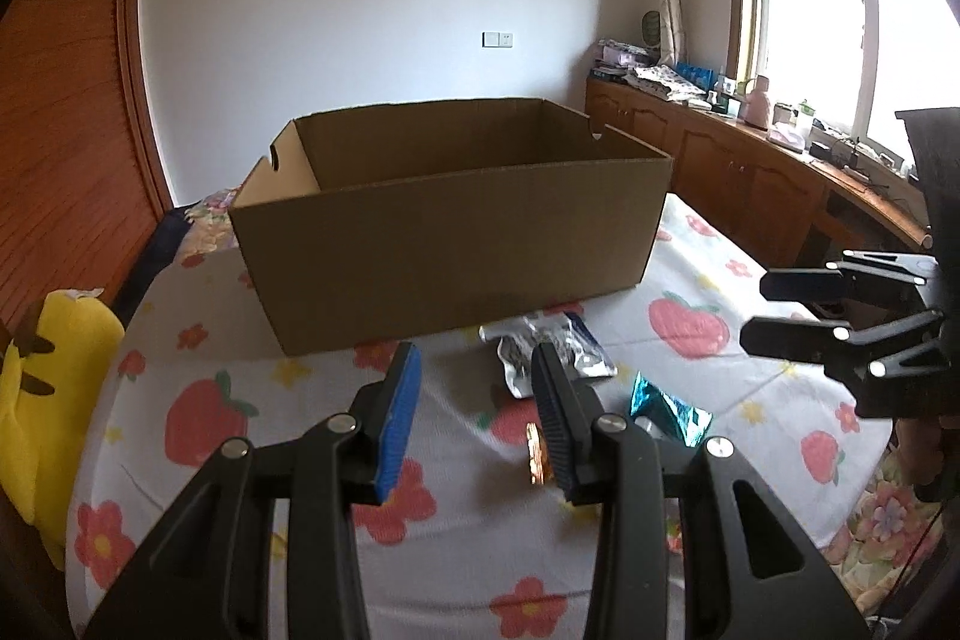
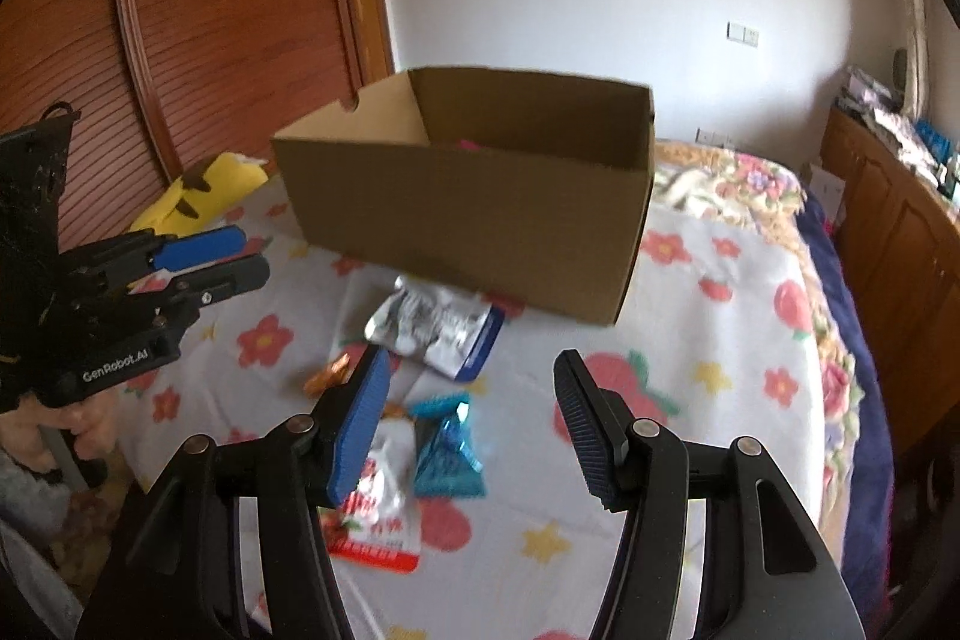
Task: Organize snacks
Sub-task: 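Open both grippers and withdraw them from the box to the table snacks, then grasp the white pouch with red characters with the right gripper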
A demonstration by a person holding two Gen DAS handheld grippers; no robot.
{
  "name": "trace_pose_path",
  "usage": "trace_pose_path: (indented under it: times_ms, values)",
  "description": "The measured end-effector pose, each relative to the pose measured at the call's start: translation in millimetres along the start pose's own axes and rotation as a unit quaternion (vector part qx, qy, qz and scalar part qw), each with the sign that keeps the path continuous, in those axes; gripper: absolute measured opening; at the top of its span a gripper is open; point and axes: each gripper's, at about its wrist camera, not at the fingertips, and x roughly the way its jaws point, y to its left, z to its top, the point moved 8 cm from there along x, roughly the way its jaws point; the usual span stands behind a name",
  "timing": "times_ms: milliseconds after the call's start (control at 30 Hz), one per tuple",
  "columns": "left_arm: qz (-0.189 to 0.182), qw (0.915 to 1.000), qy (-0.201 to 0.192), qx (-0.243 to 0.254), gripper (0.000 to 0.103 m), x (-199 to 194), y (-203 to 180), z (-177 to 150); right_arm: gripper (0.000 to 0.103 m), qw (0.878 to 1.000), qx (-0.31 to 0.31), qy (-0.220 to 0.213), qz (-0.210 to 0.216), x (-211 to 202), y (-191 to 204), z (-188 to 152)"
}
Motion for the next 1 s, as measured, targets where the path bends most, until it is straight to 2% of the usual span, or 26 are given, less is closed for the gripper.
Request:
trace_pose_path:
  times_ms: [500, 1000]
  values:
    - [0.015, 0.9996, 0.016, -0.020, 0.038, -7, 6, -33, 0.059, 0.998, 0.007, 0.043, 0.045, 19, 42, -52]
    - [0.022, 0.9989, 0.023, -0.036, 0.038, -16, 16, -52, 0.060, 0.996, 0.010, 0.074, 0.051, 42, 53, -73]
